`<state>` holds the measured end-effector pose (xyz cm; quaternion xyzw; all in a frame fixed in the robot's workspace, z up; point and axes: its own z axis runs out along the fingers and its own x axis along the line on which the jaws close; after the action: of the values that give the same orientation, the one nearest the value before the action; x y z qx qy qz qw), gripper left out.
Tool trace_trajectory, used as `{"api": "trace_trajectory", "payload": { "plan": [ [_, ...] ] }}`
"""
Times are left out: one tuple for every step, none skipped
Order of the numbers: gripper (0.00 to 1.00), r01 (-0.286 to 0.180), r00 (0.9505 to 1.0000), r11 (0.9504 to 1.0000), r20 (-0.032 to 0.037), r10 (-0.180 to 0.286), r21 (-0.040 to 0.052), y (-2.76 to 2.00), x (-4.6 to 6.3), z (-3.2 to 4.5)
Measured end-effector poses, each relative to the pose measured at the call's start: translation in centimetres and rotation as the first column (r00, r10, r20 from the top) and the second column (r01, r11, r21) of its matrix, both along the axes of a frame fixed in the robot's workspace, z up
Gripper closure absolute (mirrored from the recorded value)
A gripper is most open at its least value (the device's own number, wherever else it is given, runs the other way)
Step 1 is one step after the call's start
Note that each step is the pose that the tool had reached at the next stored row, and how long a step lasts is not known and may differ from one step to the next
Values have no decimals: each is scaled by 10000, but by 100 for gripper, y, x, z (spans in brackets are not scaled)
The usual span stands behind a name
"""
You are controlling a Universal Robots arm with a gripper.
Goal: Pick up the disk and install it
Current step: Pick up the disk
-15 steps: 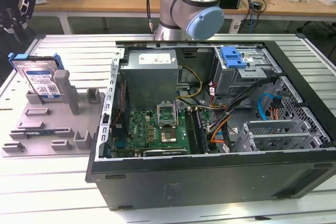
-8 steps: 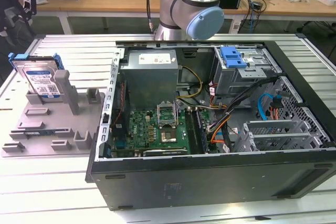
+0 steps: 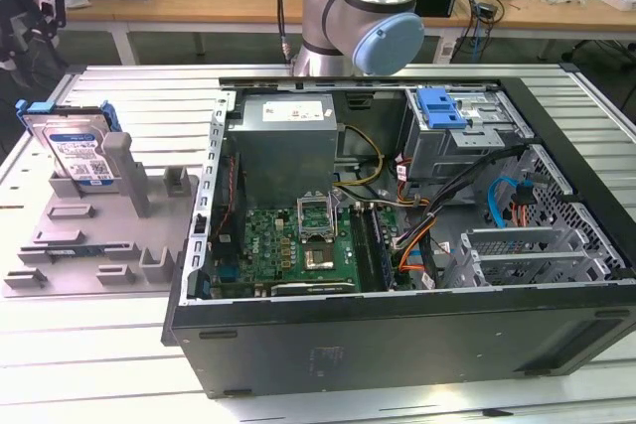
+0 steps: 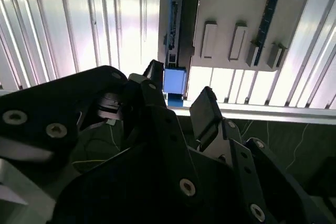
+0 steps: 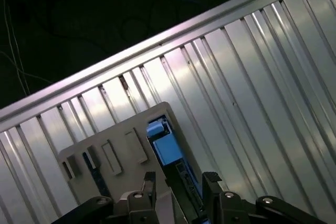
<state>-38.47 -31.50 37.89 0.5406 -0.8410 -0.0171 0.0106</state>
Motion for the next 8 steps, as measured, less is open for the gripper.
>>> {"api": "trace_trajectory", "payload": {
  "plan": [
    [52, -175, 9998, 9998, 0, 175, -7, 0, 0, 0],
    [52, -430, 9991, 9991, 0, 430, -19, 0, 0, -1],
    [52, -604, 9982, 9982, -1, 604, -28, 0, 0, -1],
    [52, -791, 9969, 9969, -1, 791, -36, 0, 0, -2],
    [52, -980, 9952, 9952, -2, 980, -44, 0, 0, -3],
    [52, -1175, 9931, 9931, -3, 1175, -54, 0, 0, -4],
    [52, -1358, 9907, 9907, -4, 1358, -62, 0, 0, -6],
    [52, -1564, 9877, 9877, -6, 1564, -71, 0, 0, -7]
  ]
}}
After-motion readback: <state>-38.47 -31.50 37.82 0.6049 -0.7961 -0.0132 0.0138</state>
